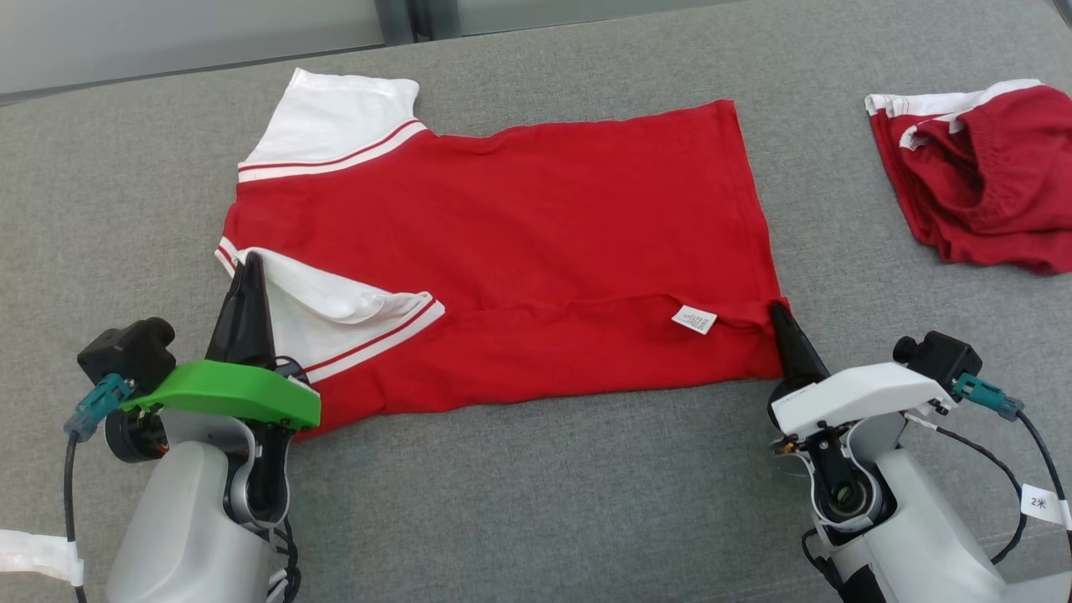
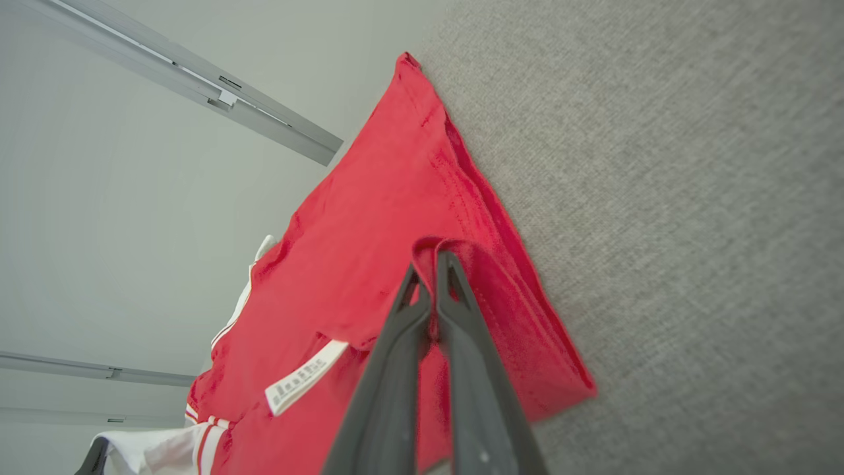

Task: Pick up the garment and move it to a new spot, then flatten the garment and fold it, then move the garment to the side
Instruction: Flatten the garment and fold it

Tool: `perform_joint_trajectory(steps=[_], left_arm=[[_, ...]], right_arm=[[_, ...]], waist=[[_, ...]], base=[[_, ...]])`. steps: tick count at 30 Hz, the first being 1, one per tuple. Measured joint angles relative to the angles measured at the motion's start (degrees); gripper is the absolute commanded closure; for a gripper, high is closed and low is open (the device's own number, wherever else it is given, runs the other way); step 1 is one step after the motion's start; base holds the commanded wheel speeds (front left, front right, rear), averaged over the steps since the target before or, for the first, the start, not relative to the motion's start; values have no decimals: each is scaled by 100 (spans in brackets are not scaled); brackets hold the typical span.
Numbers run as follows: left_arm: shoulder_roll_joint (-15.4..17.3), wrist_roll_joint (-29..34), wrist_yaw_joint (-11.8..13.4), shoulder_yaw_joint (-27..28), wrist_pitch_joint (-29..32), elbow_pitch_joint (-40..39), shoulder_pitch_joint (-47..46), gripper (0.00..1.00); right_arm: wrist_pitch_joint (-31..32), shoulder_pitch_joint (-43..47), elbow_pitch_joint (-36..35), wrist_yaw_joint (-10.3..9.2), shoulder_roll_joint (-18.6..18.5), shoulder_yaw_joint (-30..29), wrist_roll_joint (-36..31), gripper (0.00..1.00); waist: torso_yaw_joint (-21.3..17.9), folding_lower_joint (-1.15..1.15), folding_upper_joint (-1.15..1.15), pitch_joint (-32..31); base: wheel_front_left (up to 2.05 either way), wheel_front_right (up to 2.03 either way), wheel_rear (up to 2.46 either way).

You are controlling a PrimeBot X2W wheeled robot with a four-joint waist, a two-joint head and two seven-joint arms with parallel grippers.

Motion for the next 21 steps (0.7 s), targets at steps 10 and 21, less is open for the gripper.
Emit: perform_joint_trajectory(steps=[10, 21], left_arm=[[-111, 58, -104, -19, -24, 380, -210, 99], [-118, 138, -148, -158, -32, 1326, -903, 0]], right_arm=[[-194, -301, 515, 0, 0, -56, 46, 0], [-645, -353, 238, 0, 2, -101, -541, 0]], waist=[[81, 0, 0, -34], [-83, 0, 0, -19]], base=[[0, 0, 0], [0, 0, 0]])
